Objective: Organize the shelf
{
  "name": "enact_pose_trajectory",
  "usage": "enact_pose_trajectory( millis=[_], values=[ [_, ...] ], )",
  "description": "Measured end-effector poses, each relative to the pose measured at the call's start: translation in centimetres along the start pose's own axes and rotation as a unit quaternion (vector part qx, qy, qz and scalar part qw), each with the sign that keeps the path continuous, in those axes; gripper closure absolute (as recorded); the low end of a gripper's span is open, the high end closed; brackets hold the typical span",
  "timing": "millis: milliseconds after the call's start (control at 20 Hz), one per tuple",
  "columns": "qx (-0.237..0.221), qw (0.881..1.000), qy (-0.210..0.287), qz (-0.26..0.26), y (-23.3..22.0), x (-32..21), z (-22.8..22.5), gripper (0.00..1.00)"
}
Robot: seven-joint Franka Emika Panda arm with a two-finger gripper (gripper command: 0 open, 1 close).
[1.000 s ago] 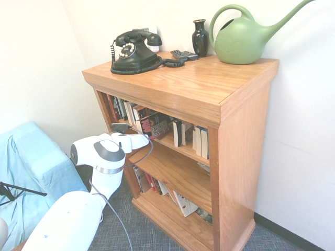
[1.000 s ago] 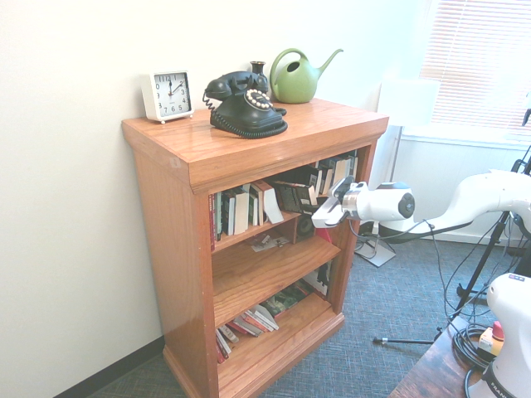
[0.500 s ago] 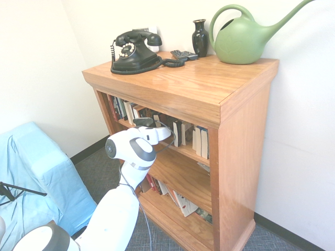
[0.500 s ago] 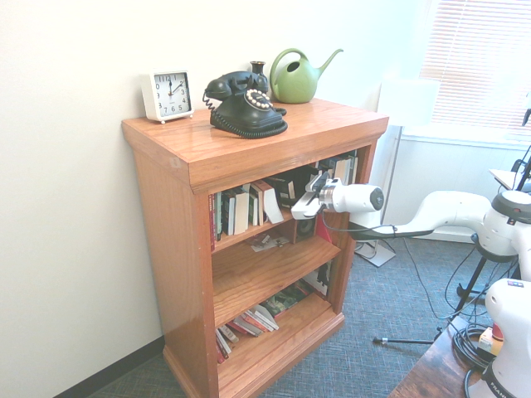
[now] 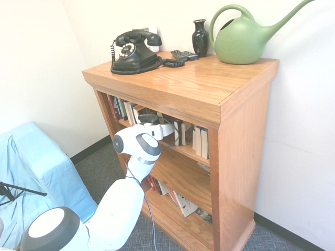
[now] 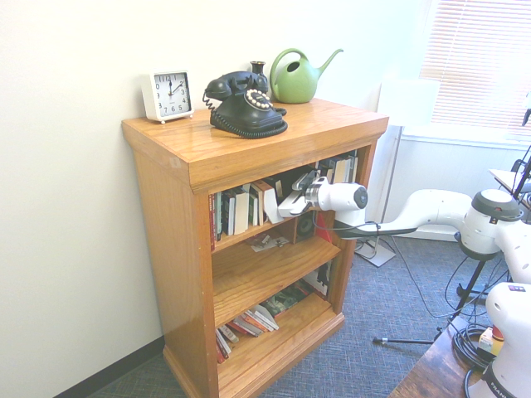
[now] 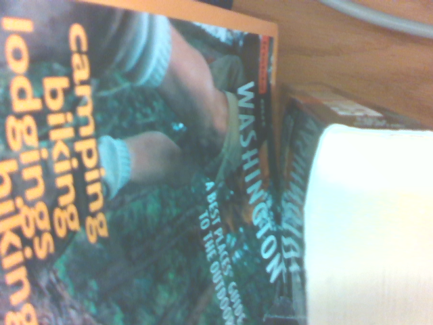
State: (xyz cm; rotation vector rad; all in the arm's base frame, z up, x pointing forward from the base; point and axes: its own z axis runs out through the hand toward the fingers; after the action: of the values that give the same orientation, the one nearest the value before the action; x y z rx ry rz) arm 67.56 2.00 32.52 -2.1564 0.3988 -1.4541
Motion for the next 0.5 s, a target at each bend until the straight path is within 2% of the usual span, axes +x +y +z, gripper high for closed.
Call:
enact_pose_trajectory(
  millis=[500],
  values=[
    [0.003, 1.0, -0.004, 0.002, -0.3, -0.39, -0.16, 0.0]
  ],
)
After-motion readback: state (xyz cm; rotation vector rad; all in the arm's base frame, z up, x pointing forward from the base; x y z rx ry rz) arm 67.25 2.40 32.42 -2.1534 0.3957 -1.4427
